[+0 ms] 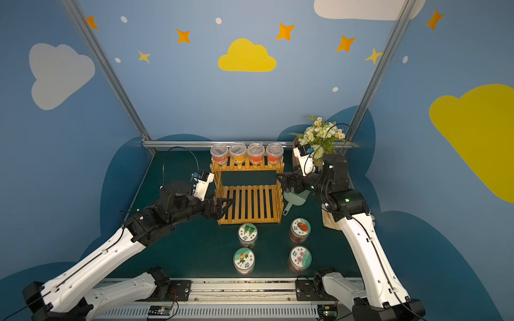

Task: Place the seed container on the shelf
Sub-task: Adjust the seed jar at the center of the board.

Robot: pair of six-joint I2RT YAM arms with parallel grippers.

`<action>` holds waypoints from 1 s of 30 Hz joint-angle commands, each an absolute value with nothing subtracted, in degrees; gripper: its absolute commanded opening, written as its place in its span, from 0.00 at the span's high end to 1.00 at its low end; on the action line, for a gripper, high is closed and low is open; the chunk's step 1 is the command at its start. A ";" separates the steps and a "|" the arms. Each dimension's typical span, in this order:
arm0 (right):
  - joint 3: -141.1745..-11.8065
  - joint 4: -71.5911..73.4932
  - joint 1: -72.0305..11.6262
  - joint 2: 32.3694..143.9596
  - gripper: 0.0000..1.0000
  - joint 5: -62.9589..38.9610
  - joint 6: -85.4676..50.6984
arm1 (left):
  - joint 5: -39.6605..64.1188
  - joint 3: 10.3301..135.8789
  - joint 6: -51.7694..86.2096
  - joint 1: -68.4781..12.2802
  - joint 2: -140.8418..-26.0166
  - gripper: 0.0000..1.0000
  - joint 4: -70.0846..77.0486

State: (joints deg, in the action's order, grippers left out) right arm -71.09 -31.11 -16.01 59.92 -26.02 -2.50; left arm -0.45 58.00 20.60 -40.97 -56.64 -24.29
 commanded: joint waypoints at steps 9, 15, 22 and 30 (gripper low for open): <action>-57.77 -37.04 -25.10 51.28 0.15 -30.07 -10.34 | 6.76 52.99 25.08 -42.65 -56.07 0.00 -25.52; -49.00 -36.78 -32.43 45.79 0.15 -23.98 -15.93 | 1.40 50.75 25.89 -50.37 -57.63 0.00 -25.31; -43.98 -37.39 -41.44 44.33 0.15 -16.46 -19.39 | -5.90 48.00 31.28 -57.83 -58.95 0.00 -25.32; -40.97 -32.35 -55.52 47.23 0.14 -2.17 -22.06 | -10.66 47.29 36.05 -59.89 -57.40 0.01 -25.74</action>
State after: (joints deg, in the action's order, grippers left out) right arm -41.50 -35.83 -51.72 45.89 -10.37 -20.69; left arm -7.44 47.13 33.17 -59.59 -58.63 -25.12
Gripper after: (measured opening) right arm 0.861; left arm 0.990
